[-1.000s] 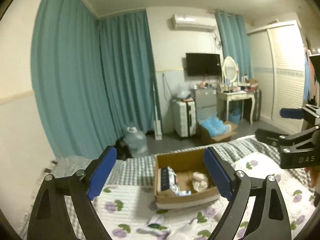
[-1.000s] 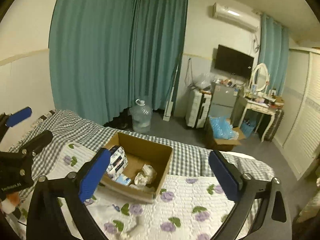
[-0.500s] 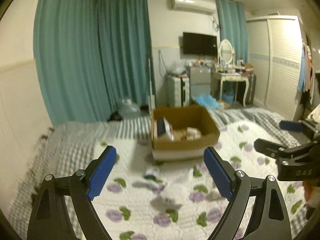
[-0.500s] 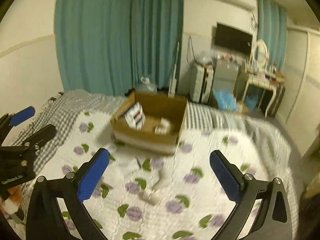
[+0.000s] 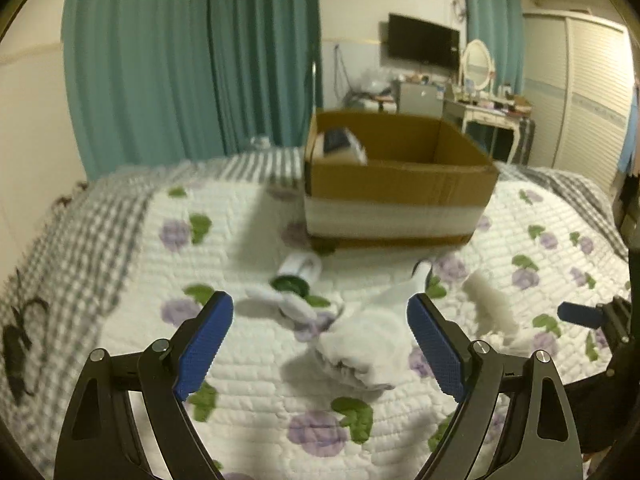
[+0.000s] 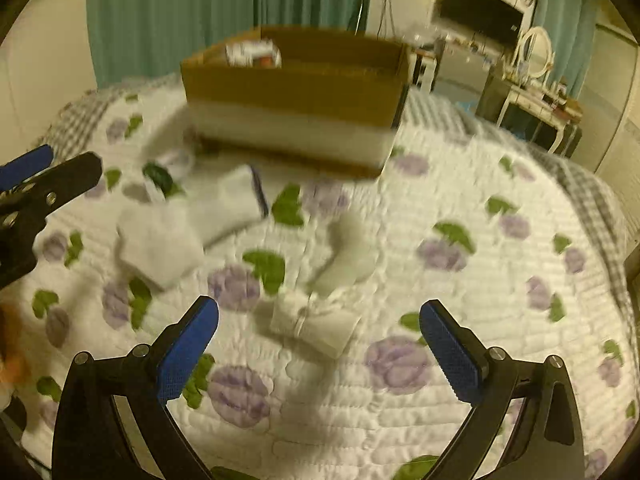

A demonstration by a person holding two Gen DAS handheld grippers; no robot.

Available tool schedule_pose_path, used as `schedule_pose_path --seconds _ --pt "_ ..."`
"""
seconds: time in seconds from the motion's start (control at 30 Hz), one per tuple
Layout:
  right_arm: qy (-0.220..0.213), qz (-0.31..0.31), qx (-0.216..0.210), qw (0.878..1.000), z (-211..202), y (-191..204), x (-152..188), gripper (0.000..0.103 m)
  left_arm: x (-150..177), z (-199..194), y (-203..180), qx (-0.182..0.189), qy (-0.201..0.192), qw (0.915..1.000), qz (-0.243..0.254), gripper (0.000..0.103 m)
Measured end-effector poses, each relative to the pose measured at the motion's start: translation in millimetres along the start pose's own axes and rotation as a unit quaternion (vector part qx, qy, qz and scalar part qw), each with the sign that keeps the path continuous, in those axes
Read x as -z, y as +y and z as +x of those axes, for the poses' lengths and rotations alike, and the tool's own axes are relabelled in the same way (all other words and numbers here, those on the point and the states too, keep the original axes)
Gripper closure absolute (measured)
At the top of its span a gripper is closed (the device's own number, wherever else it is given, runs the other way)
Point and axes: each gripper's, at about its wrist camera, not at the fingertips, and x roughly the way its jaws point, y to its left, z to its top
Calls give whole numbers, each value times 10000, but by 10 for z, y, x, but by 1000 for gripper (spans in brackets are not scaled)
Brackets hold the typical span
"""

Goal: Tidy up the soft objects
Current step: 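Grasp the folded white towel with the right gripper while the left gripper grasps the white glove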

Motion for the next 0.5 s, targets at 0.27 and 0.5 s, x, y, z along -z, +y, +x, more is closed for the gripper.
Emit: schedule_pose_path --seconds 0.27,0.5 --pt "298 97 26 9995 301 14 24 4 167 509 -93 365 1015 9937 289 13" --pt "475 203 -99 9986 360 -27 39 44 297 745 -193 613 1252 9895 393 15"
